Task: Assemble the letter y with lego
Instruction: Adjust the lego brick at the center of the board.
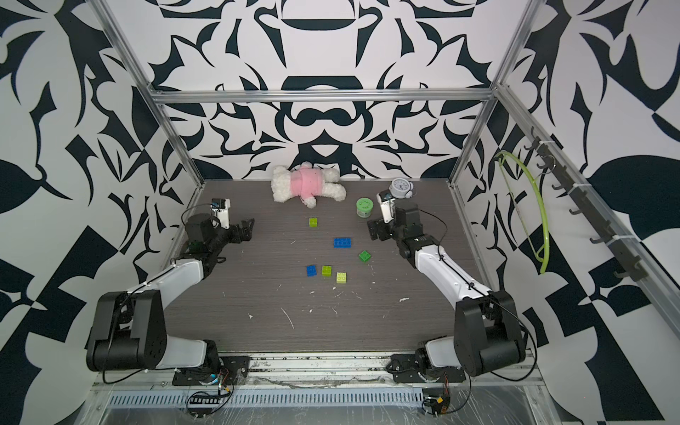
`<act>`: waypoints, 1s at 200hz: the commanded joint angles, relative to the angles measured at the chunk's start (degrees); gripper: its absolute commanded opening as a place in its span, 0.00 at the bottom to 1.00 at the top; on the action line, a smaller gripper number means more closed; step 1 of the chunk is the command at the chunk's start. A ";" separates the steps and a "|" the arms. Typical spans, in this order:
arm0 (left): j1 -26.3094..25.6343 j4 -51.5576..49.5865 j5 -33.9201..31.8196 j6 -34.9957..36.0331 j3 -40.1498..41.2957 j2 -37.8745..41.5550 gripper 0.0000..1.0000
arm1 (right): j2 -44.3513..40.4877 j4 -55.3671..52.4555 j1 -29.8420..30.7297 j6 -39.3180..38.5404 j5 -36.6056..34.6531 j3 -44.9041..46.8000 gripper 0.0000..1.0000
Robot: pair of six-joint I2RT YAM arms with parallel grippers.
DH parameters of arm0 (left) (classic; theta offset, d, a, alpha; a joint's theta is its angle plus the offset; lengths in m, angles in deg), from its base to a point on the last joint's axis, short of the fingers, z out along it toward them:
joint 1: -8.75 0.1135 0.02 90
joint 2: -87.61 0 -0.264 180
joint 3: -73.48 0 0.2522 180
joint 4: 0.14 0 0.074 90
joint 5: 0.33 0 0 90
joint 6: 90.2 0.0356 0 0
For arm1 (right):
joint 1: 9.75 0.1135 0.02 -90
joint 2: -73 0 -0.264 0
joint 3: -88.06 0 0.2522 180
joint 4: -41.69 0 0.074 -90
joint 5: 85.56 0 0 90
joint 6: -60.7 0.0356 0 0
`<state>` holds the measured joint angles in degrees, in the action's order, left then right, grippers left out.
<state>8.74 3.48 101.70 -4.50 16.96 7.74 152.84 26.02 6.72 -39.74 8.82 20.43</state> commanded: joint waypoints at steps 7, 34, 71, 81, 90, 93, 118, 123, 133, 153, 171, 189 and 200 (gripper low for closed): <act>-0.16 -21.62 13.13 -8.02 -6.29 0.51 0.95 | 2.65 -18.34 7.32 -11.77 2.78 -4.73 0.91; -0.25 -24.78 19.66 -17.83 -4.74 1.41 0.91 | 4.22 -21.70 11.14 -24.68 11.56 -5.26 0.63; -0.25 -15.75 25.98 -31.40 4.25 2.40 0.86 | 8.45 -23.86 16.05 -34.21 13.74 -6.46 0.58; -0.34 -15.25 25.88 -32.86 5.27 1.65 0.86 | 10.20 -24.35 16.97 -34.93 12.41 -7.63 0.58; -0.33 -14.52 25.76 -33.44 6.12 1.16 0.86 | 11.70 -24.72 17.80 -35.00 12.26 -8.87 0.57; -0.34 -14.23 25.72 -33.52 6.38 1.06 0.86 | 12.28 -24.93 17.98 -35.00 12.31 -9.30 0.57; -0.42 -13.53 25.16 -34.14 7.81 0.79 0.86 | 15.61 -25.56 19.88 -34.71 12.08 -11.49 0.57; -0.38 -13.52 24.94 -34.11 8.00 0.71 0.86 | 16.23 -25.56 20.21 -34.44 11.89 -11.76 0.57; -0.38 -13.52 24.50 -34.03 8.35 0.64 0.86 | 17.38 -25.46 20.76 -34.22 11.68 -12.26 0.57; -0.42 -13.61 24.09 -34.03 8.73 0.32 0.87 | 19.26 -23.88 21.82 -32.85 9.90 -12.88 0.57; -0.43 -13.61 24.13 -34.03 8.77 0.16 0.87 | 20.43 -22.81 22.03 -31.85 9.61 -13.49 0.57; -0.37 -13.61 23.96 -33.85 8.93 0.23 0.87 | 21.24 -24.02 22.04 -32.13 8.89 -14.48 0.58; -0.36 -13.69 23.78 -33.59 8.97 0.19 0.87 | 21.05 -25.27 22.03 -33.09 8.26 -14.67 0.58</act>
<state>8.41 -10.68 125.35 -38.33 25.28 8.30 174.93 2.39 28.64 -72.57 18.68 8.41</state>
